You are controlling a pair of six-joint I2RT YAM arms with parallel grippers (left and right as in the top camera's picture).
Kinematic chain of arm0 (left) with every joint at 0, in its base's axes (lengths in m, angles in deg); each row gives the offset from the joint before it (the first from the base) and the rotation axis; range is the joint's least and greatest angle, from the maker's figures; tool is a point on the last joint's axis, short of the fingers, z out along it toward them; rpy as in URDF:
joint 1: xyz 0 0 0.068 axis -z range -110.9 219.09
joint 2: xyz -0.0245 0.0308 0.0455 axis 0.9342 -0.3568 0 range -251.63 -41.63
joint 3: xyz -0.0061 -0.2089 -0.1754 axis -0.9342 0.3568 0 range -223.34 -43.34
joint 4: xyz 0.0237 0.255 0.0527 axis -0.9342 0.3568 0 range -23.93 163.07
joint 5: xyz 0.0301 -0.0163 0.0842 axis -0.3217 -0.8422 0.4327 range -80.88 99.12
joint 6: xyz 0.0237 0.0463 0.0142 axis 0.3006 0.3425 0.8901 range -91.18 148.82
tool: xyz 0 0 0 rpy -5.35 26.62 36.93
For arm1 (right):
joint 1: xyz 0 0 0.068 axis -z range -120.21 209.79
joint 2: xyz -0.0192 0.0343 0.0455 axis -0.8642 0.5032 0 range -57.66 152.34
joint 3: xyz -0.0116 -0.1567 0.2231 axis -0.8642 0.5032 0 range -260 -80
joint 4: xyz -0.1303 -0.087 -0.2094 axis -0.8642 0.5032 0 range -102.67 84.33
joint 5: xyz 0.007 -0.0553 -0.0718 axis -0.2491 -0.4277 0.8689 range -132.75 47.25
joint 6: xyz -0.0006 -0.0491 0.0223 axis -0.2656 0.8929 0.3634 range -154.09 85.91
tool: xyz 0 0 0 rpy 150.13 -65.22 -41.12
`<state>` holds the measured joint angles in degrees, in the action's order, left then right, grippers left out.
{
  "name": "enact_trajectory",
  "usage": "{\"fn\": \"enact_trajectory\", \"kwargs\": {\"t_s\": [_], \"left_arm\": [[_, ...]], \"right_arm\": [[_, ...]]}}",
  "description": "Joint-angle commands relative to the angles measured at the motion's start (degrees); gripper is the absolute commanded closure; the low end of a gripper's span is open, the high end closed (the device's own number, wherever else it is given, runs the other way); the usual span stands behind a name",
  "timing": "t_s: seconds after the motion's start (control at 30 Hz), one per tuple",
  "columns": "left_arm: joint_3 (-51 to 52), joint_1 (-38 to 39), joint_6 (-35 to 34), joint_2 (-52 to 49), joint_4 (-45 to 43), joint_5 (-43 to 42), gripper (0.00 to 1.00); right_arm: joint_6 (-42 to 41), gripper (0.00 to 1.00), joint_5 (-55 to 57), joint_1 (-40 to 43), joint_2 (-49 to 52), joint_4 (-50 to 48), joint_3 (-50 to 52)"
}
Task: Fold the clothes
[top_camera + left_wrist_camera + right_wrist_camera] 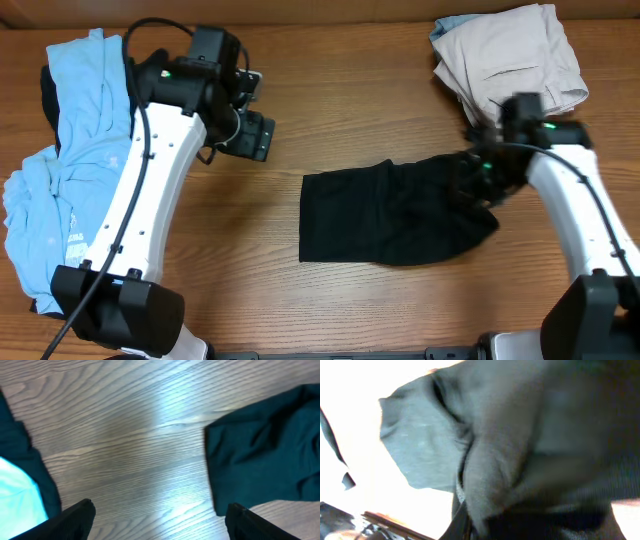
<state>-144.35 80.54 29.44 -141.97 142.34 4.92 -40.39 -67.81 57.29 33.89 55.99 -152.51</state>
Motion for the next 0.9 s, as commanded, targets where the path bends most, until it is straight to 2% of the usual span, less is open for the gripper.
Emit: {"fn": "enact_trajectory", "kwargs": {"t_s": [0.0,0.27,0.3,0.4,0.47,0.7,0.87], "left_arm": [[-1.20,-1.29,0.70,0.04,-0.09,0.33,0.13],[-1.14,-2.49,0.68,0.00,-1.09,0.35,0.12],[-1.11,-2.49,0.68,-0.07,-1.38,0.33,0.12],[-1.09,-2.49,0.66,-0.44,-2.16,0.28,0.12],[-1.07,-2.54,0.66,-0.74,-2.38,0.28,0.13],[-1.05,-2.54,0.66,-2.78,-2.80,0.31,0.12],[-1.05,-2.62,0.68,-4.24,-3.04,0.37,0.13]], "right_arm": [[-7.50,0.96,2.69,-9.49,-1.53,-2.62,-2.12],[-19.74,0.96,9.64,-33.18,3.26,-18.58,-2.10],[-20.46,0.92,9.62,-35.21,4.55,-20.65,-2.12],[-20.81,0.60,9.38,-39.32,7.82,-24.61,-2.21],[-20.76,0.55,9.40,-40.57,8.17,-25.35,-2.25],[-18.78,0.52,10.56,-39.08,5.22,-16.65,-10.43],[-18.84,0.52,18.84,-38.51,3.80,-8.70,-17.42]]}}
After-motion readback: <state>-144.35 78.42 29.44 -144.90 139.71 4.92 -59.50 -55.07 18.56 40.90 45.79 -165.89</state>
